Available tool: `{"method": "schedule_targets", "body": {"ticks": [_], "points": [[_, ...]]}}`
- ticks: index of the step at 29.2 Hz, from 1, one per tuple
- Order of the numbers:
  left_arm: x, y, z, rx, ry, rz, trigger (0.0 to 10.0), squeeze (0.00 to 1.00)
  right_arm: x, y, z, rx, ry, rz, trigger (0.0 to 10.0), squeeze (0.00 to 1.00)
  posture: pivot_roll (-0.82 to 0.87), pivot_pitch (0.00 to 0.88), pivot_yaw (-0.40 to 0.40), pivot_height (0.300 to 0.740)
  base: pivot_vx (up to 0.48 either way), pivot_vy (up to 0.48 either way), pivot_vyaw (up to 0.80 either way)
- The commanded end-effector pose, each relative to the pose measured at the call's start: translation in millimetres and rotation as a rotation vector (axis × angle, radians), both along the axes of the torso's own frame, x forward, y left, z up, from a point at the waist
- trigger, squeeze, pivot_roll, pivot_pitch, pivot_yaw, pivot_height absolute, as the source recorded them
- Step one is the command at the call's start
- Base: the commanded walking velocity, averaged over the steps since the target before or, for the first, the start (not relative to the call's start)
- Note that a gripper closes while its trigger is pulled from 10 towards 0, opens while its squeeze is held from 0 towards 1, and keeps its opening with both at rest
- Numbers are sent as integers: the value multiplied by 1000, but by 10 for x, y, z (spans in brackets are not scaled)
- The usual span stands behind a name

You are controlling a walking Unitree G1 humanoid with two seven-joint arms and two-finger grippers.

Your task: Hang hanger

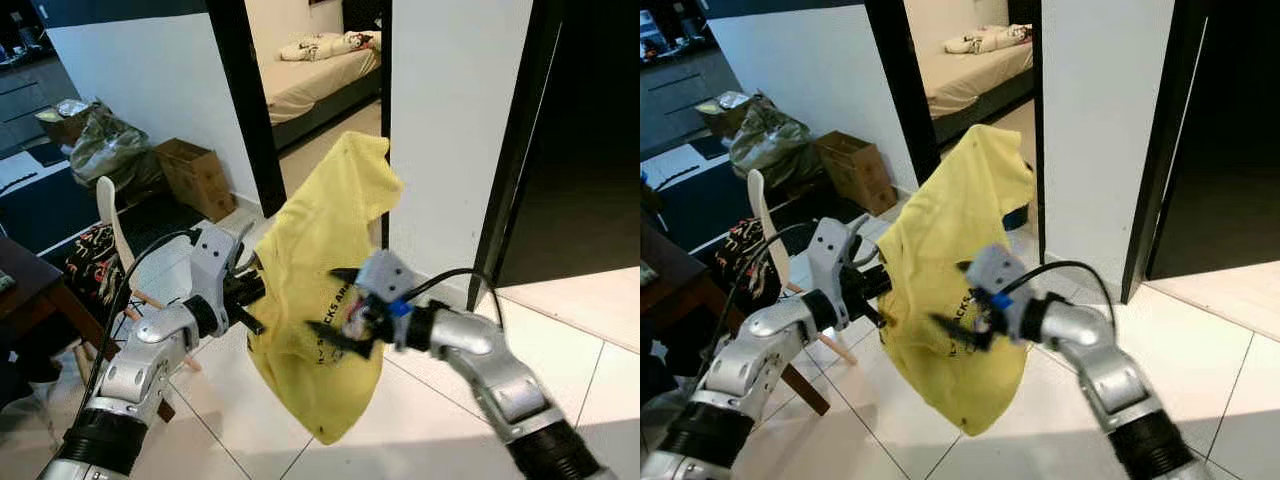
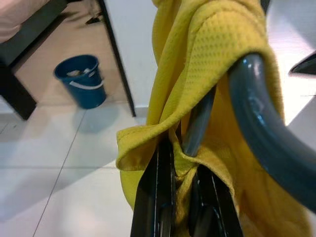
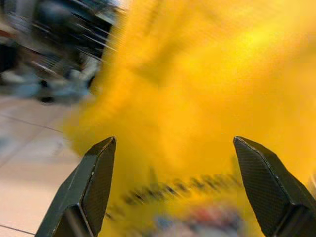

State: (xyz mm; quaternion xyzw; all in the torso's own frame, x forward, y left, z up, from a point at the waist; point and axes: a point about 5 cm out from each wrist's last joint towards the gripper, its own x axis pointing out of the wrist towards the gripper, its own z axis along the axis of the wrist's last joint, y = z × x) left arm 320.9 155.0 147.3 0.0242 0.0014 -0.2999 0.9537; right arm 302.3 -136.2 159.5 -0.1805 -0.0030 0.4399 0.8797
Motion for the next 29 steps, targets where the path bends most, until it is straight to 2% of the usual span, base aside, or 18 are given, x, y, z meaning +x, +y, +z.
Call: {"method": "schedule_targets", "body": {"ticks": [1,4,5,6,7,8,10,11,13,15,16,17,18,19,24,29], "points": [[-13,82,-67,1,21,54,10000,0,72,-178,-51,44,1,-119,10000,1000,-44,0,137,740,0,0,0],[-75,114,-194,4,60,79,10000,0,150,-467,-147,181,49,-329,10000,1000,-45,0,138,740,0,0,0],[-96,139,-248,16,77,103,10000,0,163,-534,-209,258,89,-404,10000,176,-44,0,141,740,0,0,0],[-96,139,-248,16,77,103,10000,0,163,-534,-209,258,89,-404,10000,176,-44,0,141,740,0,0,0],[-112,156,-283,25,89,121,10000,0,169,-576,-255,310,116,-453,10000,176,-42,0,142,740,0,0,0],[-139,163,-364,40,106,159,10000,0,171,-632,-388,369,202,-530,10000,0,-38,0,142,740,0,0,0],[-139,163,-364,40,106,159,10000,0,171,-632,-388,369,202,-530,10000,0,-38,0,142,740,0,0,0],[-158,165,-436,54,130,192,10000,0,193,-711,-404,450,226,-595,10000,0,-27,0,144,740,0,0,0],[-158,165,-436,54,130,192,10000,0,193,-711,-404,450,226,-595,10000,0,-27,0,144,740,0,0,0],[-148,215,-475,-1,173,237,10000,0,230,-796,-451,511,266,-674,10000,0,-14,0,142,740,0,0,0],[-148,215,-475,-1,173,237,10000,0,230,-796,-451,511,266,-674,10000,0,-14,0,142,740,0,0,0],[-116,262,-464,-62,187,251,10000,0,249,-792,-455,507,266,-681,10000,0,-14,0,142,740,0,0,0],[-116,262,-464,-62,187,251,10000,0,249,-792,-455,507,266,-681,10000,0,-14,0,142,740,0,0,0],[-95,290,-451,-103,188,257,10000,0,259,-780,-468,494,270,-682,10000,0,-14,0,142,740,0,0,0],[-95,262,-444,-118,182,253,10000,0,290,-810,-474,501,272,-703,10000,0,13,0,101,740,0,0,0],[-93,261,-443,-126,178,267,10000,0,302,-823,-474,511,275,-712,10000,0,8,0,109,740,0,0,0]]}}
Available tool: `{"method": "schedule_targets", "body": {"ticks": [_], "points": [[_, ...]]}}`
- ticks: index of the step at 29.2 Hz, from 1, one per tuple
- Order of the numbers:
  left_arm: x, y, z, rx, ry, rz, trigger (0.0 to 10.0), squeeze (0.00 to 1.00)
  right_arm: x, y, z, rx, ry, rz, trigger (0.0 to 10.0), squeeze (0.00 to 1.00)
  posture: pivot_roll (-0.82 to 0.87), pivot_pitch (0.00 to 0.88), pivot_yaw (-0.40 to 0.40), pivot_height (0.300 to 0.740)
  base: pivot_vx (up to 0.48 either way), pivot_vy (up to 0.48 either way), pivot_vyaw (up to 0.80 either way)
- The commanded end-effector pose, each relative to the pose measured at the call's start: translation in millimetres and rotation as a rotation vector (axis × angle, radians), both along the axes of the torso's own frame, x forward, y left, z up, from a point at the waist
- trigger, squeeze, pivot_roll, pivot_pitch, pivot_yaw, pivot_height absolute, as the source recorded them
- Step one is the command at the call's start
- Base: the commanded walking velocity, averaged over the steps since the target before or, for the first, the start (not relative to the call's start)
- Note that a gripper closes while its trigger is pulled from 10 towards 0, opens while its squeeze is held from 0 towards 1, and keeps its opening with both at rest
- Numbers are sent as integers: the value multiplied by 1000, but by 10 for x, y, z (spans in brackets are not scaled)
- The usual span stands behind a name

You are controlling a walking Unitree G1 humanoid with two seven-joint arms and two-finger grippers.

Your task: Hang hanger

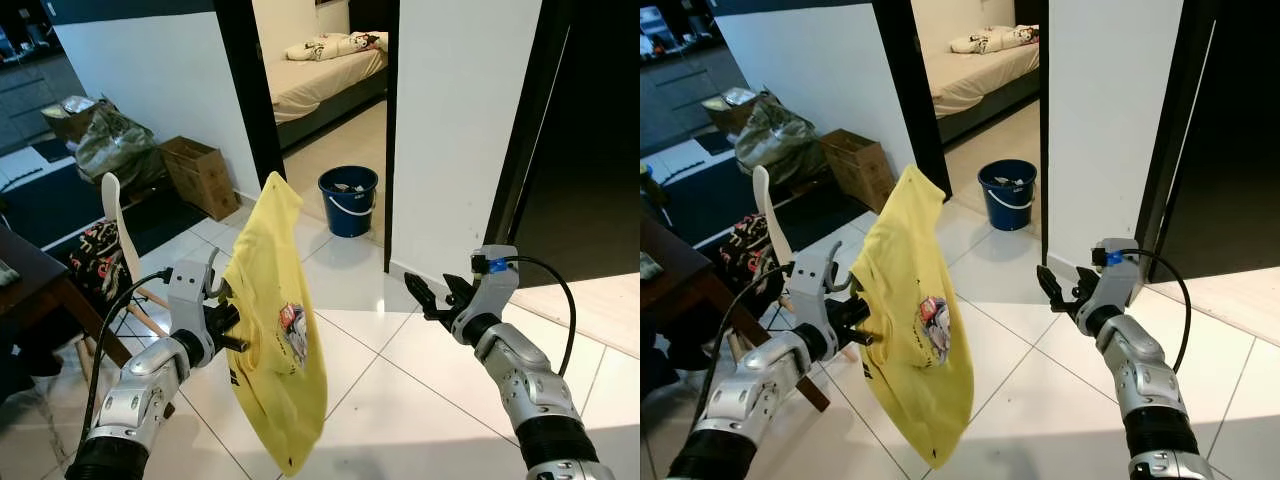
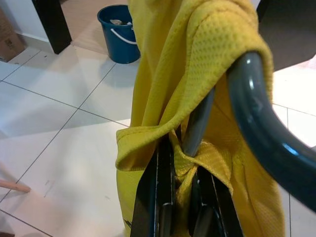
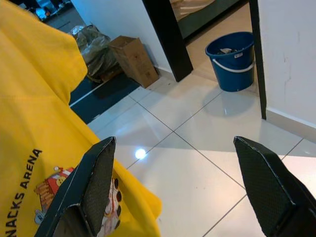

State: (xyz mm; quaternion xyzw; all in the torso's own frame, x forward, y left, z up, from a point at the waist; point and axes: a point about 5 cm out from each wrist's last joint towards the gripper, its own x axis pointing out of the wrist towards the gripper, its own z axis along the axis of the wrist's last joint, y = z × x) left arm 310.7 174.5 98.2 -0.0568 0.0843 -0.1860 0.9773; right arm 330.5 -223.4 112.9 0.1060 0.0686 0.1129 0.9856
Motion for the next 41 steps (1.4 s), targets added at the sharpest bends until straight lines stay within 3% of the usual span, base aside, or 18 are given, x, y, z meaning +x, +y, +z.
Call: {"method": "schedule_targets", "body": {"ticks": [1,41], "points": [[9,67,48,-14,-24,33,10000,0,20,48,-7,13,0,4,10000,0,8,0,109,740,0,0,0],[85,-5,86,-63,-33,39,10000,0,86,37,-9,-1,20,41,10000,0,12,0,77,740,0,0,0]]}}
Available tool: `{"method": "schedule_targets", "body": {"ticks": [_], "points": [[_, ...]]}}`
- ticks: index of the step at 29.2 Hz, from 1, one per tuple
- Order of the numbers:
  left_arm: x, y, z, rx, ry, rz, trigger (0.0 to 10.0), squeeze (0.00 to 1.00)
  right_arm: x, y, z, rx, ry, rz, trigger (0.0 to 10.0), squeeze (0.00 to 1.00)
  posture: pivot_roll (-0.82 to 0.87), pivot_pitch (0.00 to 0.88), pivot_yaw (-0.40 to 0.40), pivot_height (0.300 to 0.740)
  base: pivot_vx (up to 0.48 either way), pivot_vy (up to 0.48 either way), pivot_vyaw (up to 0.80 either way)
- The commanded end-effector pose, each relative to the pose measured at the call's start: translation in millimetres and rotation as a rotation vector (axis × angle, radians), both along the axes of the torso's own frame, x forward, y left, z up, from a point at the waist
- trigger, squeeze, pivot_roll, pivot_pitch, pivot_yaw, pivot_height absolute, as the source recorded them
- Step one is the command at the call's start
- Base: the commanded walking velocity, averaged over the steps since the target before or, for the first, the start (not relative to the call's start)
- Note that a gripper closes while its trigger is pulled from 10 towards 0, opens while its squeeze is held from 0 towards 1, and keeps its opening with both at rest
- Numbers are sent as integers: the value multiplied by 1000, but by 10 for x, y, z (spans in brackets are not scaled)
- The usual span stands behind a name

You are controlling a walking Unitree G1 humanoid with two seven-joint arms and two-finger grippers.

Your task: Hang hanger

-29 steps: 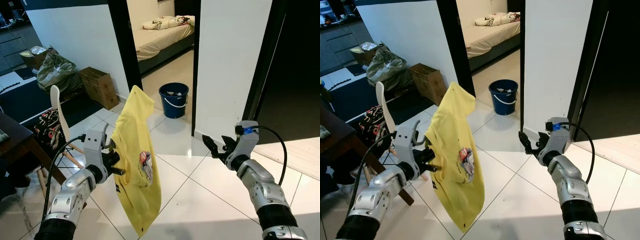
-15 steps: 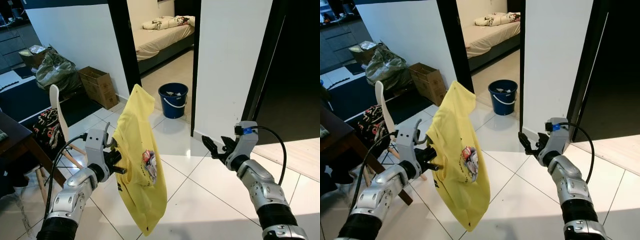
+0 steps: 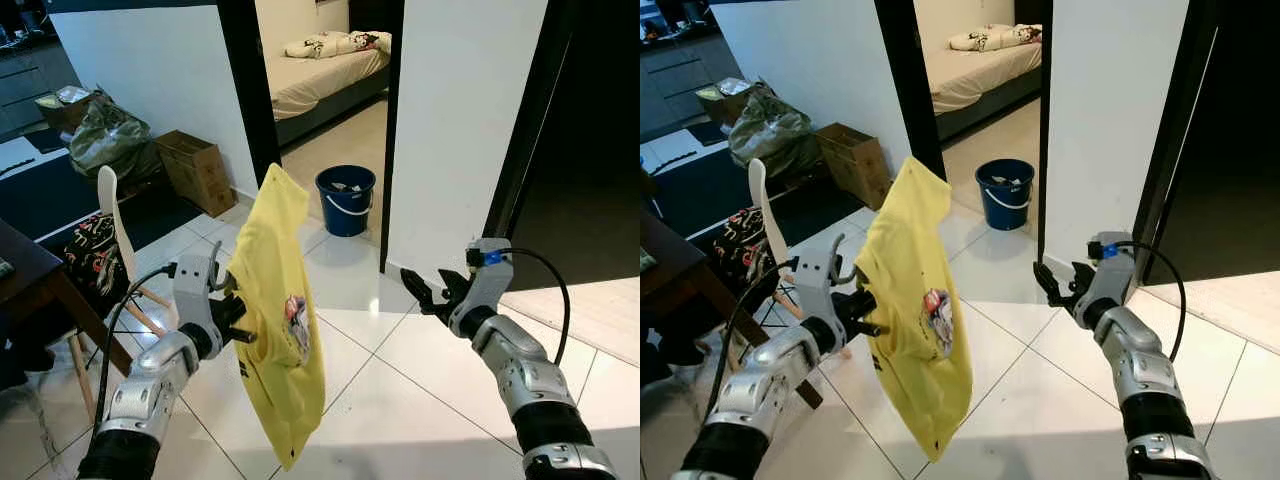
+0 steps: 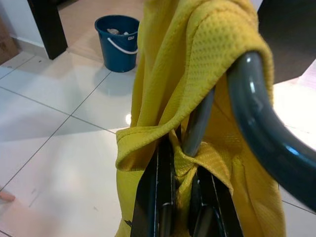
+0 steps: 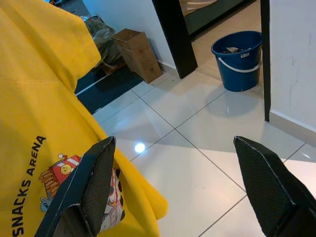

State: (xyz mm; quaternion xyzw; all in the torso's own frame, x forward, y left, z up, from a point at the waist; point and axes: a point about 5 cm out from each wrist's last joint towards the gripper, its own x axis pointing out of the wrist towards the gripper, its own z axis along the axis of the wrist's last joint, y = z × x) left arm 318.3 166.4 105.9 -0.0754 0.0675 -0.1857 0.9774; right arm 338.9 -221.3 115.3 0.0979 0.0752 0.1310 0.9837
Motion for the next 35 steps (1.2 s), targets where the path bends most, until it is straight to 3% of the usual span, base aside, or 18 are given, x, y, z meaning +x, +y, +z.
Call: {"method": "schedule_targets", "body": {"ticks": [1,35], "points": [[9,76,8,-21,-6,34,10000,0,2,16,-34,13,13,2,10000,0,12,0,77,740,0,0,0],[40,110,-37,-31,25,17,10000,0,7,27,-68,71,22,8,10000,0,18,0,91,740,0,0,0]]}}
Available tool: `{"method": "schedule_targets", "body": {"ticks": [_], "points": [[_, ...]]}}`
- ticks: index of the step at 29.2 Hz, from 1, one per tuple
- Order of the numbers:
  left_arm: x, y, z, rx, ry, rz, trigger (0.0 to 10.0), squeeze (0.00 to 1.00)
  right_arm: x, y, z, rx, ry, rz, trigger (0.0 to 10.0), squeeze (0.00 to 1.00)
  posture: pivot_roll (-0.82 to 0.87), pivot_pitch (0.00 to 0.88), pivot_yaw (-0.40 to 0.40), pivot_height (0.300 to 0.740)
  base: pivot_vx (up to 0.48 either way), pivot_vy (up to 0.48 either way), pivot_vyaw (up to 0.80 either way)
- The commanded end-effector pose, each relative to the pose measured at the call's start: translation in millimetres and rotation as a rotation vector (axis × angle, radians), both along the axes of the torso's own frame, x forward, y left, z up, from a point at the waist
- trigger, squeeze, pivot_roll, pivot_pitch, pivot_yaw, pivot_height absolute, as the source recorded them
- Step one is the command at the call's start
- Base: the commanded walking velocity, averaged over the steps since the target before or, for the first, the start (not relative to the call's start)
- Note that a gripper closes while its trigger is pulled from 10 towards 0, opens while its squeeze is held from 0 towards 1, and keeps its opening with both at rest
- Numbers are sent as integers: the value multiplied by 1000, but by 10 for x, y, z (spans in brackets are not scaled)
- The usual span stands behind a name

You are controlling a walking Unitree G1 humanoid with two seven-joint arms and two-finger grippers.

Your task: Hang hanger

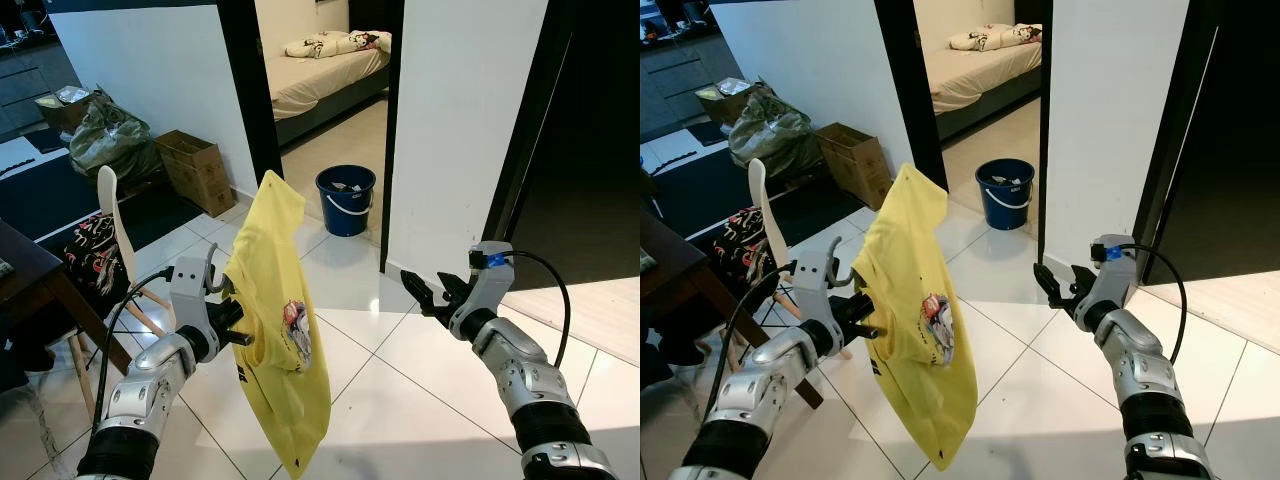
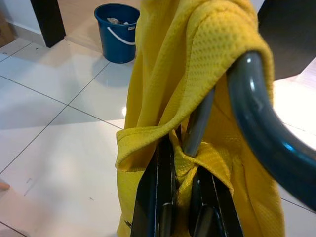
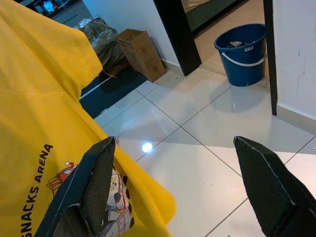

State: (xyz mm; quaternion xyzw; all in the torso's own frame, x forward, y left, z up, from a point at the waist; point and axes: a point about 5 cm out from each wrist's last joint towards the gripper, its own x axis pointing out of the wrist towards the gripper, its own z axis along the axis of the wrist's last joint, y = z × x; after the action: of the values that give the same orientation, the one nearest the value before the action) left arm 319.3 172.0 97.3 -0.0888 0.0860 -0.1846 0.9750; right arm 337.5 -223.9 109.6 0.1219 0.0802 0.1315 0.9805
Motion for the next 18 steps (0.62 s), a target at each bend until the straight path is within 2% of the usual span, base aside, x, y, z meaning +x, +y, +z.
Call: {"method": "schedule_targets", "body": {"ticks": [1,18], "points": [[30,53,49,-11,-16,17,10000,0,22,53,-11,24,5,9,10000,0,18,0,91,740,0,0,0],[32,50,51,-10,-19,11,10000,0,24,53,-5,17,2,13,10000,0,20,0,88,740,0,0,0]]}}
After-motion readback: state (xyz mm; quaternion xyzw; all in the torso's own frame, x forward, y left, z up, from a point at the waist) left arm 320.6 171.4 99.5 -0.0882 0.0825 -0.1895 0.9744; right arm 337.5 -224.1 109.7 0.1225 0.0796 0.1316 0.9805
